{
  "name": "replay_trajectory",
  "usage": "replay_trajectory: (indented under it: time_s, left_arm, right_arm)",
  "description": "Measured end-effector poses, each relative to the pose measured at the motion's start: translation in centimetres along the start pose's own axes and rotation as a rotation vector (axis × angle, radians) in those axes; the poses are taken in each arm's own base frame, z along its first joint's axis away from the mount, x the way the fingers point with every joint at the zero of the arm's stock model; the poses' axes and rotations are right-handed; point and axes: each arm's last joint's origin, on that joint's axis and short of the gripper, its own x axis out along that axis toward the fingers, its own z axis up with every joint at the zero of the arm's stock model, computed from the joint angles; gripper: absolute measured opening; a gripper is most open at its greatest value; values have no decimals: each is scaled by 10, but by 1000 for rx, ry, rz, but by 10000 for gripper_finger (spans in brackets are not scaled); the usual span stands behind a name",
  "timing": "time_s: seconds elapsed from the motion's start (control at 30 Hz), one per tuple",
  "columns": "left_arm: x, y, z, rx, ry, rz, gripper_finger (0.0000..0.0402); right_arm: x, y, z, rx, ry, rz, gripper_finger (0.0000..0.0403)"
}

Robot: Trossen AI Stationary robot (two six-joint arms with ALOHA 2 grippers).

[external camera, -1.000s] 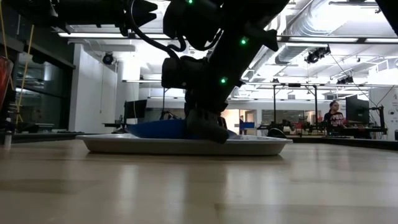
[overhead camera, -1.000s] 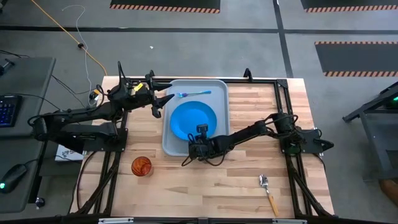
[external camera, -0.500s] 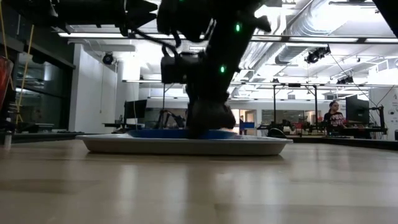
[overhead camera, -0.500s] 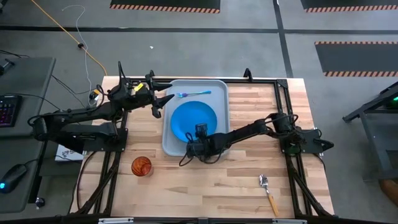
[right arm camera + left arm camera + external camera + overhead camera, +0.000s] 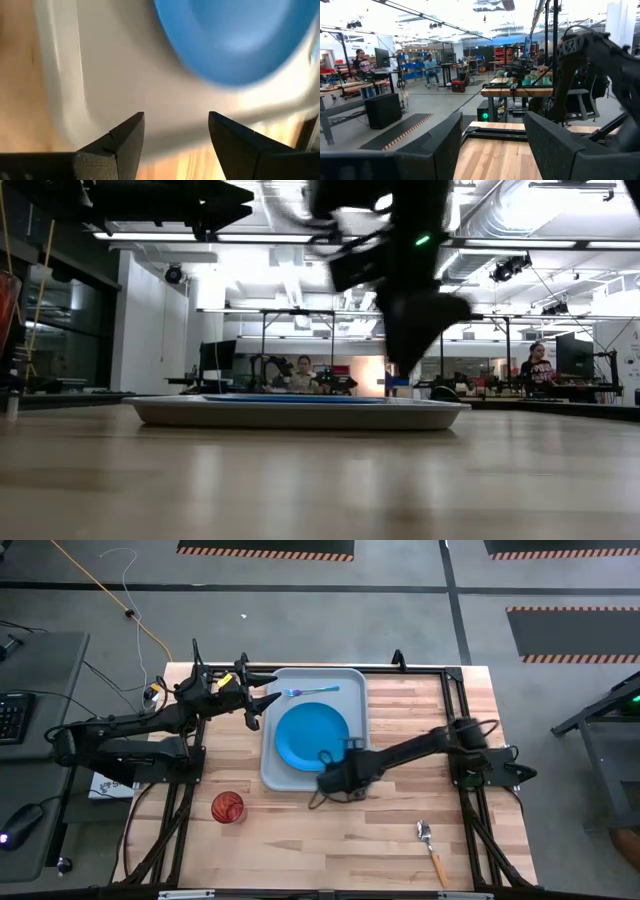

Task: Pick and place plate/cup/fork/spoon on tray
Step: Put the yellow spoon on the gray serving tray to the left of the blue fork

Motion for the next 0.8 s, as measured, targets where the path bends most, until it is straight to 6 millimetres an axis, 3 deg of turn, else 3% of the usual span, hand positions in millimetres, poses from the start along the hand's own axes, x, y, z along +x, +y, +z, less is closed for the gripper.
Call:
replay_trajectory:
  time_s: [0.1, 0.23, 0.37, 0.5, 0.63, 0.8]
  left_arm:
    - [0, 0, 0, 2, -1, 0, 204]
    - [0, 0, 0, 2, -3, 0, 204]
    - [0, 0, 0, 3, -5, 1, 204]
    - [0, 0, 1, 3, -12, 1, 204]
    - [0, 0, 2, 5, -24, 2, 204]
    - [0, 0, 4, 8, -42, 3, 204]
  right_arm:
    - [-26, 4, -31, 148, -46, 44, 213]
    - [-55, 16, -82, 463, -11, 274, 213]
    - [-69, 39, -136, 819, 142, 456, 213]
    - [-74, 68, -183, 1047, 310, 514, 213]
    - [-70, 93, -211, 1213, 352, 518, 213]
    - [-63, 116, -222, 1263, 379, 590, 213]
